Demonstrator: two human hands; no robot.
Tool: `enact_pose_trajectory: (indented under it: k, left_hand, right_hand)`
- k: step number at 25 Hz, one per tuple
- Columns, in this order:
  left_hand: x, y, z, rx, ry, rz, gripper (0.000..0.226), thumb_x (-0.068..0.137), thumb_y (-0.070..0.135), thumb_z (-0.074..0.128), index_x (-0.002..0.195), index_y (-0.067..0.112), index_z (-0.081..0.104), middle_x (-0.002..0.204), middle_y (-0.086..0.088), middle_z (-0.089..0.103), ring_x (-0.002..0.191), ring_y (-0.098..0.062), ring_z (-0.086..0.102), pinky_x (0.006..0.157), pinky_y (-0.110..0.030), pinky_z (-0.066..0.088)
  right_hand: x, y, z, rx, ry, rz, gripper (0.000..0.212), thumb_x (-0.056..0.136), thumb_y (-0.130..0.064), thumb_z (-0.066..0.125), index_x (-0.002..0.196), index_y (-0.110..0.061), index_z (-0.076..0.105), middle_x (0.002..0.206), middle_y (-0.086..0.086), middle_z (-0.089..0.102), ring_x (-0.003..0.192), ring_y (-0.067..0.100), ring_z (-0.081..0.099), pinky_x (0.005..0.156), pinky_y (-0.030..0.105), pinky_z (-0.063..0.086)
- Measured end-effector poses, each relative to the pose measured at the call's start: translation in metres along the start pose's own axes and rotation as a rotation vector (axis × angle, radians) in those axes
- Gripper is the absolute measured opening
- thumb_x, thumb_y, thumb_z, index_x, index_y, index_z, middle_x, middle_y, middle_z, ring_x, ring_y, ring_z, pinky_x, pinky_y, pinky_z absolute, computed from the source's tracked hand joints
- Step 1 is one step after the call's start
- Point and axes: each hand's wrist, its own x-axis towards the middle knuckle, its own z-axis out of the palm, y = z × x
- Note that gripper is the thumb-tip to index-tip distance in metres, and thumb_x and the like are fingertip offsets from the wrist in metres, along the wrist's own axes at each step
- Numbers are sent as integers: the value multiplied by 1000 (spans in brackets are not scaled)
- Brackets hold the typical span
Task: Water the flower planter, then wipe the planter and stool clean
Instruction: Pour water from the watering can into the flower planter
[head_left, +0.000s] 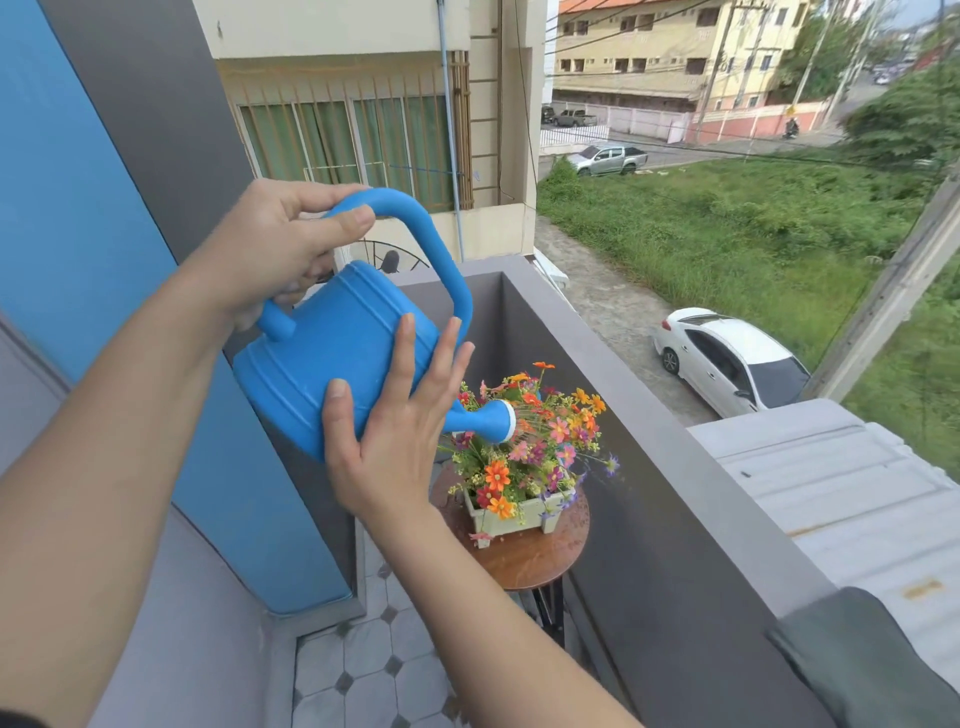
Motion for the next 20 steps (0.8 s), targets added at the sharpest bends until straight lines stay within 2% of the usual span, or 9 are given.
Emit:
enact_pose_trajectory:
  k: [2,4,8,11,13,16,20]
  left_hand:
    - [1,-4,1,-39,54,17,19,88,36,61,105,40,68,42,11,30,38,-7,22,35,-14,18]
    - [1,-7,0,-54,88,28,20,88,36,61,107,38,68,43,9,29,37,-7,22,35,-15,18]
    - [2,-8,-9,-11,69,16,19,88,35,62,106,36,68,42,10,30,36,-6,22,36,-15,18]
    - [2,-7,-14,5,12,-21,24,87,34,63,111,32,67,42,11,29,36,-5,22,35,-13,18]
    - [1,-8,-14,-1,-28,-29,25,87,33,63,112,31,67,43,10,28,35,-5,22,34,-13,18]
    - [0,-12,-10,-51,-37,-16,22,88,32,62,110,33,67,42,9,28,35,-6,21,35,-14,17]
    - [4,-24,-6,-111,36,-11,26,89,32,61,115,31,65,44,8,27,36,-7,20,36,-16,16]
  right_hand:
    - [9,5,-1,7,-14,2,65,90,-47,38,147,-35,9,159,-10,-12,147,24,-19,117,38,-6]
    - [12,5,1,19,-42,17,63,90,-48,36,147,-36,11,159,-11,-10,147,21,-18,116,31,-9]
    - [8,-3,10,23,-107,55,63,90,-52,31,146,-41,4,157,-18,-18,146,18,-21,110,21,-19]
    - [-4,-10,17,26,-100,75,64,91,-53,30,145,-44,-4,149,-22,-37,145,18,-27,111,23,-21]
    - [-10,-12,19,32,-58,70,64,91,-53,31,144,-45,-5,148,-23,-39,144,18,-28,114,29,-16]
    - [-10,-7,17,1,-7,60,64,92,-50,33,146,-41,2,154,-20,-27,146,20,-24,114,31,-12]
    - [3,4,14,-63,8,55,65,91,-48,35,150,-33,11,161,-4,-10,148,23,-15,116,35,-5]
